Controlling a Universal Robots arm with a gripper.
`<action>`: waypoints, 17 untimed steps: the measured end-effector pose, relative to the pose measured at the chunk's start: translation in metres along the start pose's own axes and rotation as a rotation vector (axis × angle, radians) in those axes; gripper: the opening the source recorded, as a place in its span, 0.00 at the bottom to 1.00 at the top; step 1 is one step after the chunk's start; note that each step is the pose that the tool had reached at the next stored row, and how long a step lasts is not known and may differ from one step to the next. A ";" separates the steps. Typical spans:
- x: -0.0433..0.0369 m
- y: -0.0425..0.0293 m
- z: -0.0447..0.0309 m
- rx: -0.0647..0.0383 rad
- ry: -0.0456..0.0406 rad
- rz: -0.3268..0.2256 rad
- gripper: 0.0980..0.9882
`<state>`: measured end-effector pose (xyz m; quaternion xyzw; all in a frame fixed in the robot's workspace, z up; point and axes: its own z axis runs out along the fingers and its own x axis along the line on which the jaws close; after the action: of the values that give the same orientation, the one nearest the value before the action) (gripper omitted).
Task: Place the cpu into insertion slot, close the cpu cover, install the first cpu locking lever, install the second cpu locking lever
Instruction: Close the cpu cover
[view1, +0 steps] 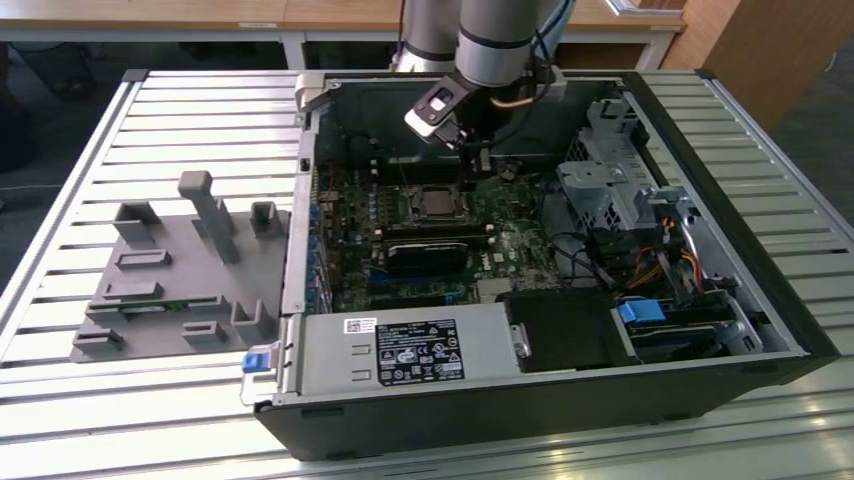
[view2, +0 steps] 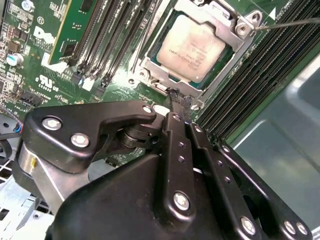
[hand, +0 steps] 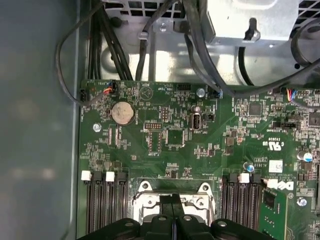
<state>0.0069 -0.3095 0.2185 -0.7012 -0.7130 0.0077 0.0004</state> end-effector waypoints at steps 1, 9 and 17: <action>0.0001 -0.0011 0.0001 0.000 -0.0001 0.000 0.01; 0.0008 -0.0144 0.0012 0.000 0.0001 0.000 0.01; 0.0010 -0.0251 0.0037 0.000 0.0002 0.000 0.01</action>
<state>-0.0183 -0.3090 0.2150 -0.7011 -0.7130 0.0076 0.0004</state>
